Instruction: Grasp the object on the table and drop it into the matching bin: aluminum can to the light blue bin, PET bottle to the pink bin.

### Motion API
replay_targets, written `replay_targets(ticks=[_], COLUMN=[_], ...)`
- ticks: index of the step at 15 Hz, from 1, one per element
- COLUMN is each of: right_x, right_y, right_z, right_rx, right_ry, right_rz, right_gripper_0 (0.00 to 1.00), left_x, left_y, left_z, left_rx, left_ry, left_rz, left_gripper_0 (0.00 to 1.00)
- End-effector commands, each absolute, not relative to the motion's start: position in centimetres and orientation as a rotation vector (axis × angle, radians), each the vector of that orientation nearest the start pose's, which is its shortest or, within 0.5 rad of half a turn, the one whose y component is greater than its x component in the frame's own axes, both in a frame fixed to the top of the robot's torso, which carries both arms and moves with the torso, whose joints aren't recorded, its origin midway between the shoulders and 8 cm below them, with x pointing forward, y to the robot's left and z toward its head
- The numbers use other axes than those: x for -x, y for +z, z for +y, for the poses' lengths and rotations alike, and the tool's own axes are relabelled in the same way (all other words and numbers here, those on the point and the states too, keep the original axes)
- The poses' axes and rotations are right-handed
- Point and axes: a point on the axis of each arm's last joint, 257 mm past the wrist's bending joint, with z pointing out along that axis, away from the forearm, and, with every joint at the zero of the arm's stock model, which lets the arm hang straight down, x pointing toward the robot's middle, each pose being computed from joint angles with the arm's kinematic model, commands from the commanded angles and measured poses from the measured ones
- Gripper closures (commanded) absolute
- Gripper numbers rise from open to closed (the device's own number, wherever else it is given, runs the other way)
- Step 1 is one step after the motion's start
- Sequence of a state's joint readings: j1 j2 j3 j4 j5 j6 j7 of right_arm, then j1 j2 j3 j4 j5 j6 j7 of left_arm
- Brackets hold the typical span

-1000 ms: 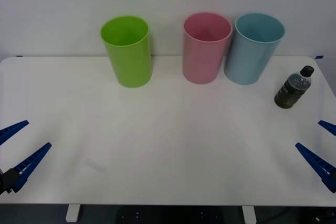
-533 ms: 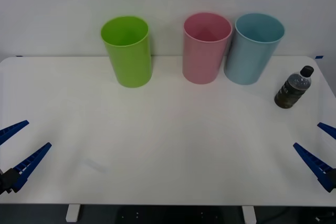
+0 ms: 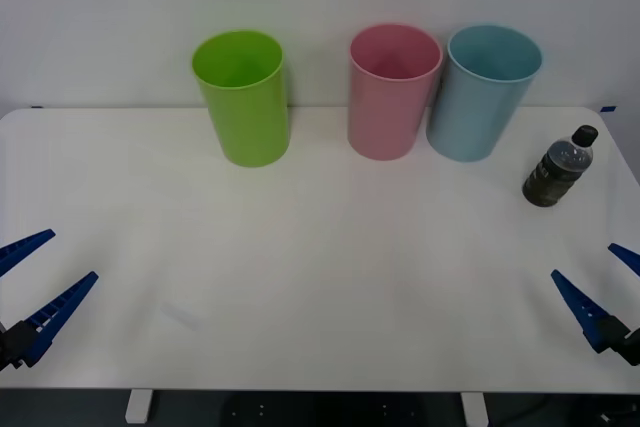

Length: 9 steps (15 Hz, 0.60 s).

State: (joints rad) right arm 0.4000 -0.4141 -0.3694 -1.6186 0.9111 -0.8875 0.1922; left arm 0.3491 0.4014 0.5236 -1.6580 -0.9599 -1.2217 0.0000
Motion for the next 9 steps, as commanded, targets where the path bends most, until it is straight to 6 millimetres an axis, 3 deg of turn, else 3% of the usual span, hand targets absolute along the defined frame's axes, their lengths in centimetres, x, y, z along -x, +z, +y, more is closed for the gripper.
replay_targets(ticks=[1,9], right_x=[-38.2,-41.4], right_y=[-24.1,-27.4], right_z=[-37.0,-39.8], right_rx=[0.31,0.236], right_ry=[0.235,0.156], right_rz=[1.567,1.613], right_gripper_0=[0.0,0.0], left_x=[-34.2,-34.2], left_y=[-16.9,-16.9], left_z=[33.0,33.0], left_rx=[-0.465,-0.465], left_ry=[-0.567,-0.567], left_rz=[1.441,1.441], left_gripper_0=[0.0,0.0])
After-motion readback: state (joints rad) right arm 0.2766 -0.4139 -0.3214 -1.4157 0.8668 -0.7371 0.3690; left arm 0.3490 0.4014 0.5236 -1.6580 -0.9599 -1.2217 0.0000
